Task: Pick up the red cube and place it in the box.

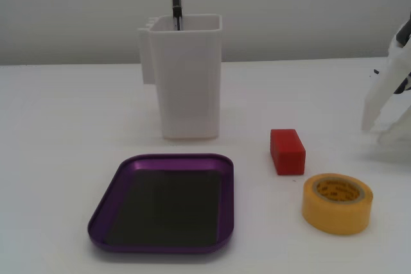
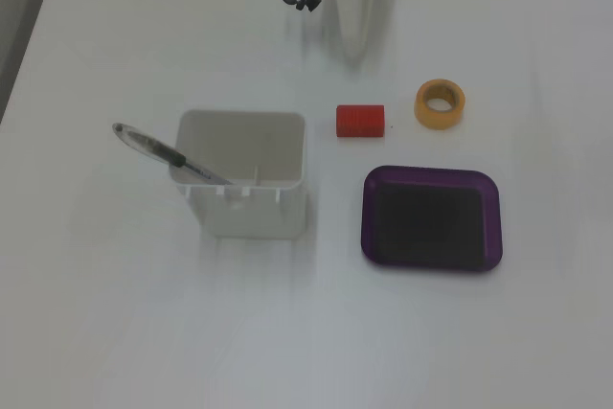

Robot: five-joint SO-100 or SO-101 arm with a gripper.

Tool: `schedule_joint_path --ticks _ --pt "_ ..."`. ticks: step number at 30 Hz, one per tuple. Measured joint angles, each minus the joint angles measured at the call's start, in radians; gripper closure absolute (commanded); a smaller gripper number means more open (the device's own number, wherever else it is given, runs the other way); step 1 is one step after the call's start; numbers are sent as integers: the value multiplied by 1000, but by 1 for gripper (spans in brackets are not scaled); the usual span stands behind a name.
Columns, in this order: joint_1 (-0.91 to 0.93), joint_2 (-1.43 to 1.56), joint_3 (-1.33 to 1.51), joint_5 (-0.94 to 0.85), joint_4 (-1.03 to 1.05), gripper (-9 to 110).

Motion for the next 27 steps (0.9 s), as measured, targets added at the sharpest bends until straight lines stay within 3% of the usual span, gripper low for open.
schedule_joint_path --ticks 27 --pt "0 0 0 0 0 99"
